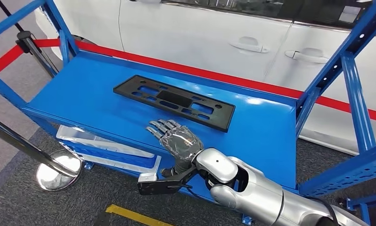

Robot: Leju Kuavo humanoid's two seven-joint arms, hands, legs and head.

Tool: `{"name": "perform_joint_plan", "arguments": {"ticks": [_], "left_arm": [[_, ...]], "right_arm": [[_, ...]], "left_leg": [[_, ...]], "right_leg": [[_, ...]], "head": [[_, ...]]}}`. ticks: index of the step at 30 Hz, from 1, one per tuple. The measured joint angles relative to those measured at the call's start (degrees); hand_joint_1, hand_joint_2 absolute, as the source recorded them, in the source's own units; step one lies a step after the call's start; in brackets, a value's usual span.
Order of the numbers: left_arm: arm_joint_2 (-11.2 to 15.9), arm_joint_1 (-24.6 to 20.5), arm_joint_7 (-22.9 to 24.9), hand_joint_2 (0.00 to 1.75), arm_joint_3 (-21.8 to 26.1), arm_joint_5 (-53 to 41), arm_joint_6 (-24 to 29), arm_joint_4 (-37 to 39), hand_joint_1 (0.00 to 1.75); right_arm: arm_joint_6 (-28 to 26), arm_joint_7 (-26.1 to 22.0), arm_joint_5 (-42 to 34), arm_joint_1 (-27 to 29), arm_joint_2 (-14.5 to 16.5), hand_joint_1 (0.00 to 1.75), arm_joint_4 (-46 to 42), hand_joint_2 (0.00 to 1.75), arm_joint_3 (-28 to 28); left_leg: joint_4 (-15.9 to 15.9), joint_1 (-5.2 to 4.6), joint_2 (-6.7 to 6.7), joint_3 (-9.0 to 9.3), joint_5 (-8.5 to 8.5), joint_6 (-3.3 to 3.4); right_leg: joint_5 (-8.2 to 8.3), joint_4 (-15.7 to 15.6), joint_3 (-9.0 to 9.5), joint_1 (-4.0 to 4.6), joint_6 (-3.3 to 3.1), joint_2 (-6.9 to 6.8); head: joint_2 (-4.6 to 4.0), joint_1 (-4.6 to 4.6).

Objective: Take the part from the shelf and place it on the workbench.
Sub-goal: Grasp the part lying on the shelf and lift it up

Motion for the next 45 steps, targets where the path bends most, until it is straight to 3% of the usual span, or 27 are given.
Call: {"name": "perform_joint_plan", "arguments": {"ticks": [3, 4, 5, 7, 9, 10, 14, 16, 18, 20, 21, 23, 25, 27, 30, 32, 34, 35, 36, 37, 39, 41, 45], "left_arm": [[0.1, -0.2, -1.0, 0.0, 0.0, 0.3, -0.7, 0.0, 0.0], [0.1, -0.2, -1.2, 0.0, 0.0, 0.3, -0.8, 0.0, 0.0], [0.2, -0.2, -1.2, 0.0, 0.0, 0.4, -0.8, 0.0, 0.0], [0.1, -0.2, -1.3, 0.0, 0.0, 0.5, -0.8, 0.0, 0.0], [0.1, -0.2, -1.4, 0.0, 0.0, 0.7, -0.8, 0.0, 0.0], [0.1, -0.3, -1.4, 0.0, 0.0, 0.8, -0.8, 0.0, 0.0], [0.3, -0.2, -1.5, 0.0, 0.0, 0.9, -0.9, 0.0, 0.0], [0.4, -0.2, -1.5, 0.0, 0.0, 0.9, -0.9, 0.0, 0.0], [0.4, -0.2, -1.5, 0.0, 0.0, 0.9, -1.0, 0.0, 0.0], [0.4, -0.1, -1.5, 0.0, 0.0, 1.0, -1.0, 0.0, 0.0], [0.5, 0.0, -1.5, 0.0, 0.0, 1.1, -1.0, 0.0, 0.0], [0.6, 0.0, -1.5, 0.0, 0.0, 1.2, -1.0, 0.0, 0.0], [0.6, -0.1, -1.5, 0.0, 0.0, 1.3, -1.0, 0.0, 0.0], [0.5, -0.2, -1.6, 0.0, 0.0, 1.4, -1.0, 0.0, 0.0], [0.5, 0.0, -1.5, 0.0, 0.0, 1.5, -1.0, 0.0, 0.0], [0.5, -0.1, -1.6, 0.0, 0.0, 1.5, -1.0, 0.0, 0.0], [0.6, -0.2, -1.6, 0.0, 0.0, 1.5, -1.0, 0.0, 0.0], [0.6, -0.1, -1.5, 0.0, 0.0, 1.5, -1.0, 0.0, 0.0], [0.6, -0.1, -1.5, 0.0, 0.0, 1.5, -1.0, 0.0, 0.0], [0.6, 0.0, -1.5, 0.0, 0.0, 1.5, -1.0, 0.0, 0.0], [0.4, 0.0, -1.3, 0.0, 0.0, 1.7, -0.8, 0.0, 0.0], [0.3, -0.1, -0.9, 0.0, 0.0, 1.9, 0.0, 0.0, 0.0], [0.3, 0.0, -0.1, 0.0, 0.0, 2.0, 2.1, 0.0, 0.0]], "right_arm": [[0.4, 0.0, 0.5, 0.2, -0.1, 0.0, 0.1, 0.0, 0.0], [0.6, 0.0, 0.7, 0.3, -0.1, 0.0, 0.1, 0.0, 0.0], [0.8, 0.0, 0.8, 0.4, -0.1, 0.0, 0.2, 0.0, 0.0], [1.5, 0.0, 0.7, 0.4, -0.1, 0.0, 0.2, 0.0, 0.0], [2.4, 0.0, 0.0, 0.3, -0.1, 0.0, 0.3, 0.0, 0.1], [2.8, 0.0, -0.4, 0.3, -0.1, 0.0, 0.3, 0.0, 0.1], [3.2, 0.1, -1.1, 0.3, 0.0, 0.0, 0.4, 0.0, 0.1], [3.2, 0.1, -0.8, 0.2, 0.0, 0.0, 0.4, 0.0, 0.1], [3.2, 0.1, -0.5, 0.2, 0.0, 0.0, 0.5, 0.0, 0.1], [3.2, 0.3, -0.3, 0.4, 0.0, 0.0, 0.7, 0.0, 0.2], [3.2, 0.4, -0.2, 0.4, 0.0, 0.0, 0.8, 0.0, 0.2], [3.2, 0.6, 0.1, 0.5, 0.0, 0.0, 1.0, 0.0, 0.3], [3.2, 0.8, 0.5, 0.4, 0.0, 0.0, 1.2, 0.0, 0.3], [3.2, 1.0, 0.7, 0.4, 0.0, 0.0, 1.3, 0.0, 0.3], [3.2, 1.1, 0.8, 0.4, 0.0, 0.0, 1.3, 0.0, 0.3], [3.2, 1.2, 0.8, 0.4, 0.0, 0.0, 1.4, 0.0, 0.3], [3.3, 1.3, 0.8, 0.6, 0.0, 0.0, 1.6, 0.0, 0.4], [3.3, 1.4, 0.8, 0.8, 0.0, 0.0, 1.6, 0.0, 0.4], [3.3, 1.5, 0.9, 0.9, 0.0, 0.0, 1.7, 0.0, 0.4], [3.3, 1.6, 0.9, 1.0, 0.0, 0.0, 1.8, 0.0, 0.4], [3.4, 1.9, 1.1, 1.0, 0.0, 0.0, 1.8, 0.87, 0.5], [3.5, 2.2, 1.4, 0.9, 0.0, 0.0, 1.9, 1.75, 0.5], [3.4, 3.3, 1.9, 0.9, 0.0, 0.0, 1.9, 1.75, 0.5]], "left_leg": [[0.0, -0.15, -0.55, 0.05, -0.14, 0.7], [0.0, -0.25, -0.78, 0.09, -0.22, 0.81], [0.1, -0.33, -1.01, 0.16, -0.31, 0.87], [0.3, -0.46, -1.47, 0.39, -0.58, 0.83], [0.6, -0.66, -1.83, 0.45, -0.88, 0.55], [0.7, -0.69, -1.93, 0.37, -0.94, 0.33], [0.7, -0.66, -1.95, 0.16, -1.22, -0.7], [4.8, -0.48, -1.7, -1.76, -3.47, -1.44], [12.5, -0.06, -1.43, -5.76, -6.41, -2.16], [16.3, 0.28, -1.27, -8.34, -6.53, -2.6], [15.0, 0.42, -1.22, -8.1, -5.01, -2.73], [7.7, 0.59, -1.06, -5.05, -0.63, -2.84], [1.5, 0.35, -0.94, -1.94, 1.33, -2.58], [0.1, 0.03, -1.02, -1.11, 0.88, -1.91], [-0.3, 0.29, -1.11, -0.57, 0.7, -0.66], [-0.5, 0.34, -1.11, -0.05, 0.49, 0.07], [-0.5, 0.14, -1.17, 0.19, 0.16, 0.57], [-0.5, 0.04, -1.24, 0.36, -0.03, 0.68], [-0.5, -0.02, -1.33, 0.61, -0.23, 0.71], [-0.4, -0.05, -1.43, 0.95, -0.47, 0.67], [-0.2, -0.11, -1.62, 1.57, -1.09, 0.39], [0.1, -0.19, -1.79, 1.56, -1.52, -0.11], [0.7, -0.03, -1.7, 1.25, -2.34, -1.38]], "right_leg": [[-4.11, 10.3, -5.36, 0.05, -0.06, 1.28], [-4.14, 12.1, -6.57, 0.06, -0.15, 1.38], [-3.15, 12.0, -6.88, 0.09, -0.3, 1.43], [1.11, 6.2, -4.71, 0.26, -0.93, 1.54], [3.83, -0.3, -1.83, 0.58, -1.67, 1.77], [4.1, -2.0, -1.09, 0.7, -1.88, 1.85], [4.14, -3.4, -0.32, 0.38, -2.32, 1.78], [4.3, -4.1, 0.26, -0.01, -2.63, 1.59], [4.19, -4.1, 0.44, -0.03, -2.77, 1.45], [3.99, -4.0, 0.55, -0.08, -2.8, 1.45], [3.82, -4.0, 0.69, -0.15, -2.7, 1.48], [3.33, -3.9, 1.24, -0.33, -2.28, 1.52], [2.87, -3.8, 1.63, -0.24, -1.69, 1.52], [2.67, -4.0, 1.74, -0.04, -1.1, 1.5], [1.72, -3.1, 1.7, -0.06, -0.21, 1.49], [-0.88, 2.3, -0.93, -0.12, 0.04, 1.57], [-3.48, 9.9, -5.41, -0.09, 0.06, 1.62], [-3.54, 12.1, -7.05, -0.07, 0.01, 1.63], [-2.43, 12.1, -7.67, -0.02, -0.12, 1.63], [-0.42, 10.3, -7.3, 0.05, -0.33, 1.65], [4.25, 2.8, -4.51, 0.38, -1.15, 1.76], [5.93, -2.3, -2.38, 0.69, -1.82, 1.9], [5.54, -3.7, -1.5, 0.55, -2.5, 2.01]], "head": [[0.0, 0.01], [0.01, 0.01], [0.0, 0.01], [0.01, 0.02], [0.01, -0.02], [0.0, -0.04], [0.0, -0.07], [0.01, -0.3], [0.01, -0.49], [-0.01, -0.5], [0.0, -0.5], [0.0, -0.5], [-0.01, -0.6], [0.0, -0.55], [-0.01, -0.39], [-0.01, -0.28], [-0.01, -0.21], [-0.01, -0.22], [0.0, -0.22], [0.0, -0.21], [0.0, -0.22], [-0.01, -0.32], [0.01, -0.31]]}}
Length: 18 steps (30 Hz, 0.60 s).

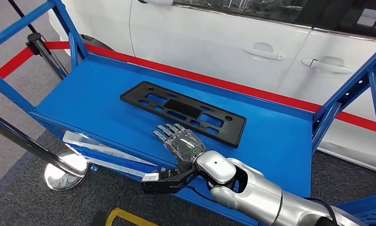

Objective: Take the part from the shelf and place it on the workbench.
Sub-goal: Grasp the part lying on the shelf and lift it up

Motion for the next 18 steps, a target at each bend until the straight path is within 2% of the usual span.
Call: {"name": "perform_joint_plan", "arguments": {"ticks": [2, 4, 5, 6, 7, 9, 10, 11, 12, 15, 16, 18], "left_arm": [[0.0, 0.0, 0.1, 0.0, 0.0, 0.0, 0.3, 0.0, 0.0], [-0.1, 0.0, 0.1, 0.0, 0.0, 0.0, 0.4, 0.0, 0.0], [-0.1, 0.0, 0.2, 0.0, 0.0, 0.0, 0.4, 0.0, 0.0], [-0.1, 0.1, 0.3, 0.0, 0.0, 0.0, 0.5, 0.0, 0.0], [-0.1, 0.2, 0.4, 0.0, 0.0, 0.0, 0.5, 0.0, 0.0], [0.0, 0.2, 0.6, 0.0, 0.0, 0.0, 0.7, 0.0, 0.0], [0.0, 0.2, 0.7, 0.0, 0.0, 0.0, 0.7, 0.0, 0.0], [0.0, 0.1, 0.7, 0.0, -0.1, 0.0, 0.8, 0.0, 0.0], [0.0, 0.0, 0.7, 0.0, -0.1, 0.0, 0.8, 0.0, 0.0], [-0.1, 0.2, 0.9, 0.0, -0.2, 0.2, 0.8, 0.0, 0.0], [-0.1, 0.2, 0.9, 0.0, -0.2, 0.3, 0.8, 0.0, 0.0], [-0.2, 0.1, 0.9, 0.0, -0.3, 0.3, 0.8, 0.0, 0.0]], "right_arm": [[-0.1, 0.3, 0.3, -0.1, 0.0, 0.0, 0.0, 1.75, 0.0], [-0.2, 0.5, 0.4, -0.1, 0.0, 0.0, 0.0, 1.75, 0.0], [-0.2, 0.6, 0.4, -0.1, 0.0, 0.0, 0.0, 1.75, 0.0], [-0.2, 0.7, 0.5, 0.0, 0.0, 0.0, 0.1, 1.75, 0.0], [-0.1, 0.8, 0.5, 0.0, 0.0, 0.0, 0.1, 1.75, 0.0], [-0.1, 1.5, 1.2, 0.0, 0.0, 0.0, 0.2, 1.75, 0.0], [-0.1, 2.0, 1.9, -0.1, 0.0, 0.0, 0.2, 1.75, 0.0], [0.0, 2.6, 2.7, -0.3, 0.0, 0.0, 0.2, 1.75, 0.0], [0.1, 3.1, 3.7, -0.4, 0.0, 0.0, 0.3, 1.75, 0.0], [0.5, 4.4, 6.5, -0.7, 0.0, 0.0, 0.5, 1.75, 0.0], [0.6, 4.7, 7.3, -0.8, -0.1, 0.0, 0.6, 1.75, 0.0], [0.9, 5.3, 8.9, -1.0, -0.1, 0.0, 0.9, 1.75, 0.0]], "left_leg": [[4.5, 0.17, 0.26, -2.06, -2.47, -0.63], [11.7, 0.38, 0.41, -5.88, -5.36, -1.16], [14.3, 0.46, 0.44, -7.47, -5.89, -1.34], [15.0, 0.49, 0.45, -8.17, -5.31, -1.45], [13.6, 0.52, 0.46, -7.82, -3.7, -1.47], [6.1, 0.51, 0.51, -4.64, 0.69, -1.21], [2.6, 0.36, 0.51, -2.97, 2.02, -0.95], [0.3, 0.21, 0.5, -1.88, 2.63, -0.65], [-0.7, 0.04, 0.46, -1.43, 2.54, -0.38], [-1.2, 0.07, 0.42, -1.18, 2.67, 0.58], [-1.5, 0.18, 0.47, -1.02, 2.79, 0.94], [-1.7, 0.29, 0.55, -0.85, 2.9, 1.44]], "right_leg": [[-0.02, -0.5, 0.6, -0.36, -0.3, -0.17], [-0.19, -0.5, 0.79, -0.36, -0.51, -0.3], [-0.3, -0.4, 0.82, -0.35, -0.58, -0.3], [-0.42, -0.3, 0.86, -0.35, -0.59, -0.25], [-0.58, -0.2, 0.94, -0.36, -0.55, -0.18], [-0.94, 0.0, 1.25, -0.35, -0.29, -0.04], [-1.08, 0.1, 1.34, -0.27, -0.08, -0.02], [-1.15, 0.1, 1.35, -0.21, 0.16, -0.02], [-1.19, 0.1, 1.33, -0.16, 0.41, -0.03], [-1.54, 0.4, 1.19, -0.12, 1.3, -0.04], [-2.35, 1.6, 0.68, -0.07, 1.58, -0.05], [-5.35, 7.0, -1.87, -0.07, 1.87, -0.12]], "head": [[0.0, -0.27], [-0.01, -0.45], [-0.01, -0.45], [-0.01, -0.47], [-0.01, -0.48], [0.0, -0.47], [0.0, -0.45], [0.0, -0.44], [-0.01, -0.41], [-0.01, -0.38], [-0.01, -0.33], [-0.01, -0.26]]}}
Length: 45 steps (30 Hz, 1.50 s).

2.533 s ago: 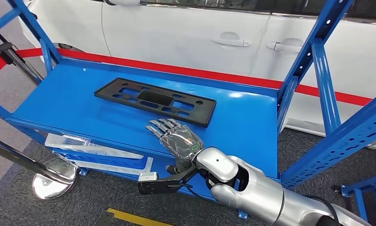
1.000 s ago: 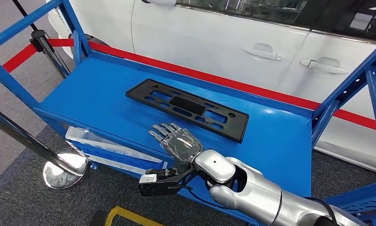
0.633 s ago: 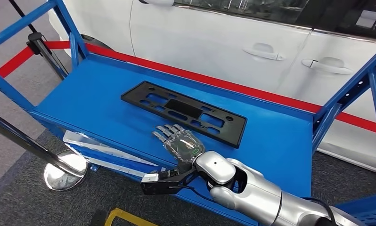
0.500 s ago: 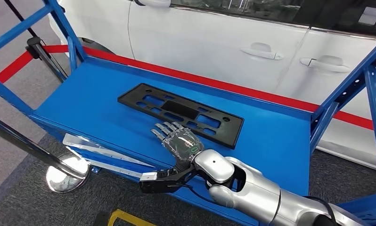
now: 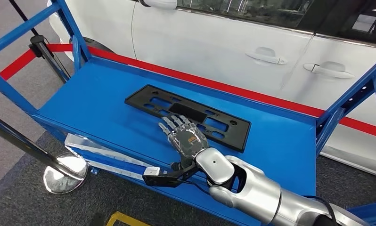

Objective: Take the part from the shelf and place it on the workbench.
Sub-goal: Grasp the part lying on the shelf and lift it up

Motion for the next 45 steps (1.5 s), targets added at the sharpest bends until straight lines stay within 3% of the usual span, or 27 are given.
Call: {"name": "perform_joint_plan", "arguments": {"ticks": [2, 3, 4, 5, 7, 9, 13, 14, 17, 18, 19, 20, 21, 23, 25, 28, 29, 32, 33, 34, 36, 38, 39, 43, 45], "left_arm": [[0.0, -0.2, 0.1, 0.0, -0.2, -0.1, 0.0, 0.0, 0.0], [0.0, -0.3, 0.2, 0.0, -0.4, -0.2, 0.0, 0.0, 0.0], [-0.1, -0.3, 0.3, 0.0, -0.5, -0.2, 0.0, 0.0, 0.0], [-0.2, -0.4, 0.4, 0.0, -0.6, -0.3, 0.0, 0.0, 0.0], [-0.4, -0.6, 0.5, 0.0, -0.9, -0.4, 0.0, 0.0, 0.0], [-0.5, -0.9, 0.6, 0.0, -1.1, -0.4, -0.1, 0.0, 0.0], [-0.5, -1.4, 0.7, 0.0, -1.4, -0.5, -0.1, 0.0, 0.0], [-0.6, -1.5, 0.8, 0.0, -1.5, -0.5, -0.2, -0.1, 0.0], [-0.8, -1.9, 0.8, 0.0, -1.6, -0.6, -0.2, -0.1, 0.0], [-0.9, -1.9, 0.9, 0.0, -1.6, -0.6, -0.2, -0.1, 0.0], [-0.9, -1.9, 0.9, 0.0, -1.7, -0.6, -0.2, -0.1, 0.0], [-0.9, -2.0, 0.9, 0.0, -1.7, -0.6, -0.2, -0.2, 0.0], [-0.9, -2.0, 0.9, 0.0, -1.7, -0.6, -0.2, -0.2, 0.0], [-0.9, -2.4, 0.9, 0.0, -2.0, -0.6, -0.2, -0.2, 0.0], [-0.9, -2.6, 0.9, 0.0, -2.4, -0.8, -0.2, -0.2, 0.0], [-1.1, -2.6, 1.0, 0.0, -2.5, -0.9, -0.2, -0.3, 0.0], [-1.2, -2.6, 1.0, 0.0, -2.6, -0.9, -0.2, -0.3, 0.0], [-1.3, -2.8, 1.0, 0.0, -2.7, -0.9, -0.2, -0.3, 0.0], [-1.3, -2.8, 1.0, 0.0, -2.7, -0.9, -0.2, -0.3, 0.0], [-1.4, -2.8, 1.0, 0.0, -2.7, -0.9, -0.2, -0.3, 0.0], [-1.5, -2.7, 1.0, 0.0, -2.8, -0.9, -0.2, -0.3, 0.0], [-1.6, -2.8, 1.0, 0.0, -2.9, -0.9, -0.2, -0.3, 0.0], [-1.6, -2.8, 1.0, 0.0, -3.0, -0.9, -0.2, -0.3, 0.0], [-1.7, -2.9, 1.1, 0.0, -3.5, -0.9, -0.2, -0.3, 0.0], [-1.7, -3.0, 1.2, 0.0, -3.7, -0.9, -0.2, -0.3, 0.0]], "right_arm": [[0.6, 0.5, 1.7, -0.1, 0.0, 0.0, 0.7, 1.75, 0.0], [0.8, 0.6, 2.3, -0.1, 0.0, 0.0, 1.3, 1.75, 0.0], [1.0, 0.7, 2.8, -0.2, 0.0, 0.0, 1.8, 1.75, 0.0], [1.1, 0.7, 3.1, -0.3, 0.0, 0.0, 2.2, 1.75, 0.0], [1.1, 0.6, 3.3, -0.7, 0.1, 0.0, 3.0, 1.75, 0.0], [1.2, 0.6, 3.3, -1.1, 0.4, 0.0, 3.8, 1.75, 0.0], [1.6, 0.2, 3.1, -1.6, 1.1, 0.0, 5.9, 1.75, 0.0], [1.7, 0.1, 2.9, -1.9, 1.4, 0.0, 6.5, 1.75, 0.0], [1.8, -0.4, 2.3, -2.4, 2.2, 0.0, 8.7, 1.75, 0.0], [1.8, -0.4, 2.1, -2.4, 2.4, 0.0, 9.5, 1.75, 0.0], [1.8, -0.5, 2.0, -2.5, 2.6, 0.0, 10.2, 1.75, 0.0], [1.7, -0.5, 2.0, -2.5, 2.8, 0.0, 10.9, 1.75, 0.0], [1.6, -0.5, 2.0, -2.7, 3.0, 0.0, 11.5, 1.75, 0.0], [1.1, -0.4, 2.0, -3.2, 3.5, 0.0, 12.9, 1.75, 0.0], [0.7, -0.4, 2.1, -3.6, 4.0, 0.0, 14.3, 1.75, 0.0], [0.6, -0.3, 2.1, -3.8, 4.4, 0.0, 15.7, 1.75, 0.0], [0.5, -0.3, 2.1, -3.9, 4.5, 0.0, 16.1, 1.75, 0.0], [0.5, -0.3, 2.1, -4.0, 4.5, 0.0, 17.3, 1.75, 0.0], [0.5, -0.3, 2.1, -3.9, 4.5, 0.0, 17.7, 1.75, 0.0], [0.5, -0.3, 2.1, -3.8, 4.5, 0.0, 18.0, 1.75, 0.0], [0.5, -0.2, 2.1, -3.9, 4.5, 0.0, 18.5, 1.75, 0.0], [0.3, -0.1, 2.2, -4.1, 4.7, 0.0, 19.1, 1.75, 0.0], [0.2, 0.1, 2.3, -4.2, 4.8, 0.0, 19.5, 1.75, 0.0], [-0.1, 1.2, 3.1, -4.3, 5.5, 0.0, 21.8, 1.75, 0.0], [0.0, 1.9, 3.5, -4.6, 6.0, 0.0, 23.1, 1.75, 0.0]], "left_leg": [[0.2, -0.06, -0.02, -0.04, -0.13, 0.26], [0.4, -0.07, -0.05, -0.04, -0.23, 0.3], [0.5, -0.06, -0.11, -0.02, -0.35, 0.27], [0.8, -0.04, -0.17, -0.01, -0.5, 0.18], [1.5, -0.12, -0.27, -0.19, -0.94, -0.29], [1.9, -0.26, -0.3, -0.54, -1.16, -0.89], [3.0, -0.11, -0.15, -1.14, -2.01, -2.13], [5.1, -0.07, -0.08, -2.07, -3.28, -2.42], [15.3, 0.01, 0.0, -6.9, -7.91, -2.96], [17.3, 0.01, -0.01, -7.87, -8.22, -2.98], [17.3, 0.0, -0.01, -7.91, -7.51, -2.89], [15.0, -0.05, -0.01, -6.81, -5.83, -2.65], [11.1, -0.15, -0.01, -4.88, -3.74, -2.23], [3.9, -0.54, 0.0, -1.35, -1.31, -1.3], [1.6, -0.89, -0.06, -0.34, -1.17, -0.72], [0.4, -0.55, 0.02, 0.21, -0.48, -0.07], [-0.1, -0.36, 0.09, 0.46, -0.24, 0.17], [-0.3, -0.21, 0.14, 0.62, -0.15, 0.53], [-0.2, -0.18, 0.13, 0.61, -0.21, 0.51], [-0.1, -0.11, 0.1, 0.59, -0.32, 0.42], [0.5, 0.1, 0.02, 0.58, -0.75, 0.01], [1.4, 0.06, -0.07, 0.31, -1.34, -0.67], [1.7, 0.02, -0.08, 0.14, -1.49, -1.01], [2.3, 0.11, -0.05, -0.3, -2.01, -2.07], [6.6, 0.19, 0.0, -2.32, -4.5, -2.52]], "right_leg": [[-2.73, 7.2, -3.56, -0.05, 0.02, -0.02], [-2.71, 8.8, -4.47, -0.13, 0.0, -0.02], [-1.61, 8.4, -4.45, -0.22, -0.04, -0.03], [0.27, 5.8, -3.37, -0.31, -0.11, -0.03], [3.45, -1.6, -0.02, -0.36, -0.36, -0.01], [4.15, -5.1, 1.58, -0.21, -0.66, 0.09], [4.44, -5.6, 1.68, -0.32, -1.63, 0.15], [4.55, -5.7, 1.71, -0.45, -1.87, 0.11], [4.58, -5.7, 1.61, -0.27, -2.18, -0.03], [4.56, -5.7, 1.61, -0.18, -2.21, -0.06], [4.54, -5.6, 1.62, -0.11, -2.24, -0.07], [4.53, -5.6, 1.67, -0.05, -2.26, -0.04], [4.52, -5.6, 1.74, 0.0, -2.27, -0.01], [4.54, -5.6, 1.71, 0.18, -2.1, 0.05], [4.68, -5.8, 1.59, 0.18, -1.68, 0.03], [4.17, -5.3, 1.37, 0.17, -0.79, 0.02], [3.08, -3.7, 0.67, 0.18, -0.52, 0.04], [-1.57, 6.2, -3.95, -0.2, 0.09, 0.06], [-2.02, 8.4, -5.1, -0.37, 0.26, 0.05], [-1.33, 8.5, -5.27, -0.52, 0.39, 0.03], [2.29, 3.0, -2.69, -0.79, 0.54, 0.0], [4.39, -3.3, 0.48, -0.77, 0.35, 0.06], [4.51, -4.7, 1.18, -0.66, 0.11, 0.13], [4.57, -5.4, 1.32, -0.64, -1.25, 0.19], [4.75, -5.7, 1.44, -0.83, -1.74, 0.11]], "head": [[-0.01, 0.0], [-0.01, 0.04], [-0.01, 0.08], [-0.01, 0.11], [0.0, 0.14], [0.0, 0.07], [0.0, -0.13], [0.0, -0.23], [0.0, -0.42], [0.0, -0.41], [0.0, -0.42], [0.01, -0.42], [0.01, -0.42], [0.01, -0.39], [0.0, -0.37], [0.0, -0.32], [-0.01, -0.27], [0.0, -0.16], [0.0, -0.16], [0.0, -0.17], [-0.01, -0.16], [-0.01, -0.13], [-0.01, -0.12], [0.0, -0.16], [0.01, -0.37]]}}
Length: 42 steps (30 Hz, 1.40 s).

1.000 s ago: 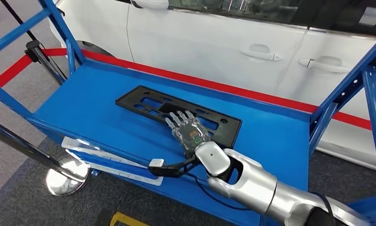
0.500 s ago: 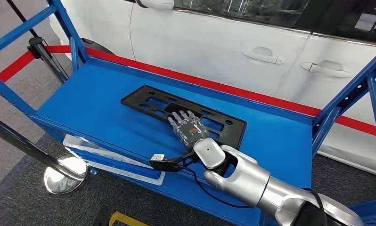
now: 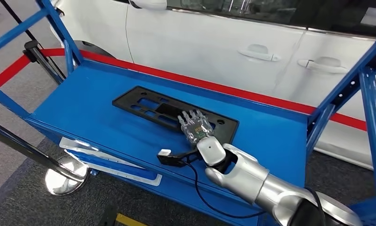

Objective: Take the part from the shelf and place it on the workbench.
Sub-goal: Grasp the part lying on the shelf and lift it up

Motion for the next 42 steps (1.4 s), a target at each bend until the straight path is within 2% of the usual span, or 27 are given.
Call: {"name": "perform_joint_plan", "arguments": {"ticks": [2, 3, 4, 5, 7, 9, 12, 14, 17, 18, 19, 20, 21, 23, 24, 27, 29, 30, 32, 33, 34, 35, 36, 38, 40, 41, 42], "left_arm": [[-0.1, 0.0, 0.0, 0.0, -0.2, 0.0, 0.0, 0.0, 0.0], [-0.1, 0.0, 0.0, 0.0, -0.3, 0.0, 0.0, 0.0, 0.0], [-0.1, 0.1, 0.1, 0.0, -0.3, 0.0, 0.0, 0.0, 0.0], [-0.1, 0.1, 0.1, 0.0, -0.4, 0.1, 0.0, 0.0, 0.0], [-0.1, -0.1, 0.0, 0.0, -0.5, 0.1, 0.0, 0.0, 0.0], [-0.2, -0.2, 0.0, 0.0, -0.7, 0.3, 0.1, 0.0, 0.0], [-0.2, -0.1, 0.0, 0.0, -1.1, 0.3, 0.0, -0.1, 0.0], [-0.3, 0.0, -0.2, 0.0, -1.4, 0.3, -0.1, -0.1, 0.0], [-0.5, 0.1, -0.4, 0.0, -1.6, 0.4, -0.2, -0.1, 0.0], [-0.5, 0.1, -0.4, 0.0, -1.7, 0.4, -0.2, -0.1, 0.0], [-0.6, 0.2, -0.4, 0.0, -1.7, 0.4, -0.2, -0.1, 0.0], [-0.7, 0.2, -0.5, 0.0, -1.8, 0.4, -0.2, -0.1, 0.0], [-0.8, 0.3, -0.5, 0.0, -1.8, 0.4, -0.2, -0.1, 0.0], [-1.0, 0.3, -0.8, 0.0, -1.8, 0.4, -0.2, -0.1, 0.0], [-1.0, 0.3, -1.0, 0.0, -1.8, 0.4, -0.3, -0.1, 0.0], [-1.0, 0.3, -1.7, 0.0, -1.8, 0.6, -0.7, -0.1, 0.0], [-1.1, 0.3, -1.9, 0.0, -1.9, 0.7, -1.0, -0.1, 0.0], [-1.1, 0.3, -2.0, 0.0, -1.9, 0.7, -1.0, -0.1, 0.0], [-1.1, 0.3, -2.2, 0.0, -1.9, 0.8, -1.2, -0.1, 0.0], [-1.1, 0.4, -2.3, 0.0, -1.9, 0.9, -1.3, -0.1, 0.0], [-1.2, 0.5, -2.4, 0.0, -1.9, 1.0, -1.6, -0.1, 0.0], [-1.2, 0.5, -2.7, 0.0, -1.9, 1.2, -1.9, -0.1, 0.0], [-1.2, 0.6, -3.0, 0.0, -1.9, 1.4, -2.3, -0.1, 0.0], [-1.1, 0.5, -3.9, 0.0, -1.9, 1.8, -3.1, -0.1, 0.0], [-1.1, 0.3, -4.7, 0.0, -1.9, 2.1, -3.7, -0.1, 0.0], [-1.1, 0.3, -5.1, 0.0, -1.9, 2.3, -3.8, -0.1, 0.0], [-1.1, 0.3, -5.3, 0.44, -1.9, 2.4, -3.9, -0.1, 0.0]], "right_arm": [[0.0, 0.9, 0.8, -0.2, 0.4, 0.0, 1.6, 1.75, 0.0], [0.0, 1.4, 1.5, -0.3, 0.6, 0.0, 2.4, 1.75, 0.0], [0.3, 1.9, 2.4, -0.5, 0.7, 0.0, 3.2, 1.75, 0.0], [1.0, 2.3, 3.2, -0.8, 0.9, 0.0, 3.9, 1.75, 0.0], [2.7, 2.8, 4.8, -1.5, 1.1, 0.0, 5.2, 1.75, 0.0], [4.1, 3.1, 6.0, -2.0, 1.2, 0.0, 6.2, 1.75, 0.0], [5.6, 3.6, 8.0, -2.2, 1.2, 0.0, 7.2, 1.75, 0.0], [6.0, 4.1, 9.3, -2.2, 1.2, 0.0, 7.9, 1.75, 0.0], [6.0, 4.7, 10.4, -2.0, 1.1, 0.01, 9.0, 1.75, 0.0], [6.0, 4.8, 10.7, -1.9, 1.1, 0.43, 9.2, 1.75, 0.0], [6.0, 4.9, 10.9, -1.8, 1.1, 0.86, 9.4, 1.75, 0.0], [6.0, 4.9, 11.0, -1.8, 1.1, 1.3, 9.6, 1.75, 0.0], [6.0, 5.0, 11.0, -1.8, 1.1, 1.72, 9.8, 1.75, 0.0], [6.0, 4.9, 10.9, -1.8, 1.2, 1.75, 10.1, 1.75, 0.0], [6.1, 4.9, 10.8, -1.8, 1.2, 1.75, 10.2, 1.75, 0.0], [6.1, 4.6, 10.6, -1.8, 1.2, 1.75, 10.3, 1.75, 0.0], [6.1, 4.5, 10.6, -1.9, 1.3, 1.75, 10.4, 1.75, 0.0], [6.1, 4.5, 10.6, -2.0, 1.3, 1.75, 10.4, 1.75, 0.0], [6.1, 4.5, 10.6, -2.1, 1.3, 1.75, 10.4, 1.75, 0.0], [6.1, 4.5, 10.6, -2.0, 1.3, 1.75, 10.5, 1.75, 0.0], [6.0, 4.4, 10.5, -2.0, 1.3, 1.75, 10.5, 1.75, 0.0], [5.9, 4.3, 10.5, -1.9, 1.3, 1.75, 10.6, 1.75, 0.0], [5.7, 4.1, 10.5, -1.8, 1.3, 1.75, 10.6, 1.75, 0.0], [5.1, 3.8, 10.4, -1.7, 1.3, 1.75, 10.7, 1.75, 0.0], [4.2, 3.5, 10.5, -1.7, 1.3, 1.75, 10.7, 1.75, 0.0], [3.8, 3.4, 10.5, -1.7, 1.3, 1.75, 10.7, 1.75, 0.0], [3.4, 3.3, 10.5, -1.7, 1.2, 1.75, 10.7, 1.75, 0.0]], "left_leg": [[7.2, 0.07, 0.0, -3.55, -2.94, -0.33], [9.6, 0.09, 0.0, -4.86, -3.46, -0.39], [10.1, 0.09, 0.0, -5.22, -2.9, -0.34], [8.4, 0.06, 0.0, -4.5, -1.37, -0.16], [1.1, -0.13, 0.0, -1.07, 2.35, 0.6], [-4.3, -0.54, -0.01, 1.48, 3.81, 1.27], [-5.7, -0.71, -0.03, 2.13, 3.94, 1.9], [-6.6, -0.4, 0.08, 2.56, 4.48, 2.42], [-6.9, -0.3, 0.2, 2.6, 4.75, 2.78], [-6.8, -0.3, 0.21, 2.55, 4.73, 2.79], [-6.7, -0.29, 0.23, 2.53, 4.67, 2.77], [-6.5, -0.26, 0.22, 2.53, 4.57, 2.72], [-6.3, -0.23, 0.18, 2.53, 4.4, 2.61], [-5.5, -0.34, 0.06, 2.36, 3.96, 2.15], [-5.2, -0.45, 0.02, 2.21, 3.81, 1.87], [-5.1, -0.53, -0.02, 1.95, 3.8, 1.13], [-3.6, -0.4, 0.0, 1.28, 2.62, 0.58], [-1.3, -0.33, 0.01, 0.26, 1.25, 0.32], [5.8, -0.17, 0.04, -2.98, -2.26, -0.17], [9.0, -0.11, 0.04, -4.49, -3.41, -0.3], [10.9, -0.09, 0.04, -5.38, -3.74, -0.36], [10.7, -0.09, 0.04, -5.29, -3.0, -0.33], [8.9, -0.1, 0.04, -4.43, -1.64, -0.24], [1.1, -0.22, 0.03, -0.53, 1.99, 0.22], [-4.5, -0.51, -0.02, 2.24, 3.5, 0.76], [-5.3, -0.69, -0.03, 2.54, 3.33, 0.98], [-5.4, -0.71, -0.03, 2.56, 3.4, 1.26]], "right_leg": [[-0.01, 0.0, -0.03, 0.13, -0.24, -0.03], [-0.03, 0.0, -0.01, 0.22, -0.28, -0.03], [-0.05, 0.0, 0.04, 0.3, -0.32, -0.02], [-0.07, 0.0, 0.13, 0.38, -0.35, 0.02], [-0.11, 0.0, 0.34, 0.48, -0.33, 0.08], [-0.1, -0.1, 0.29, 0.56, 0.0, 0.08], [0.04, -0.4, 0.39, 0.55, 1.02, 0.05], [-1.12, 1.0, -0.19, 0.6, 1.6, 0.02], [-6.13, 10.5, -4.59, 0.5, 2.06, 0.0], [-7.07, 13.4, -5.96, 0.47, 2.17, -0.01], [-6.9, 14.5, -6.45, 0.44, 2.25, -0.02], [-5.63, 13.3, -5.84, 0.41, 2.26, -0.02], [-3.69, 10.2, -4.26, 0.36, 2.21, -0.04], [-1.06, 3.1, -0.65, 0.39, 1.83, -0.01], [-0.64, 1.1, 0.36, 0.43, 1.57, 0.03], [-0.54, 0.1, 0.67, 0.53, 0.7, 0.17], [-0.3, -0.2, 0.79, 0.29, 0.16, 0.08], [-0.2, -0.3, 0.84, 0.15, -0.08, 0.01], [-0.18, -0.4, 0.82, 0.13, -0.31, -0.13], [-0.18, -0.3, 0.81, 0.15, -0.37, -0.17], [-0.19, -0.3, 0.81, 0.17, -0.39, -0.19], [-0.19, -0.3, 0.82, 0.17, -0.39, -0.18], [-0.19, -0.3, 0.84, 0.17, -0.39, -0.16], [-0.23, -0.3, 0.88, 0.27, -0.27, -0.05], [-0.18, -0.2, 0.75, 0.41, 0.2, 0.1], [-0.1, -0.3, 0.65, 0.44, 0.55, 0.16], [0.0, -0.4, 0.62, 0.38, 0.91, 0.2]], "head": [[-0.01, -0.12], [-0.01, -0.11], [-0.01, -0.12], [-0.01, -0.12], [-0.01, -0.1], [-0.01, -0.06], [-0.01, -0.04], [-0.01, 0.03], [-0.01, 0.11], [-0.01, 0.13], [-0.01, 0.13], [-0.01, 0.15], [-0.01, 0.15], [-0.01, 0.11], [-0.01, 0.08], [-0.01, -0.01], [-0.01, -0.09], [-0.01, -0.16], [-0.01, -0.31], [-0.01, -0.32], [-0.01, -0.32], [-0.01, -0.33], [-0.01, -0.33], [0.0, -0.33], [0.0, -0.28], [0.0, -0.26], [-0.01, -0.24]]}}
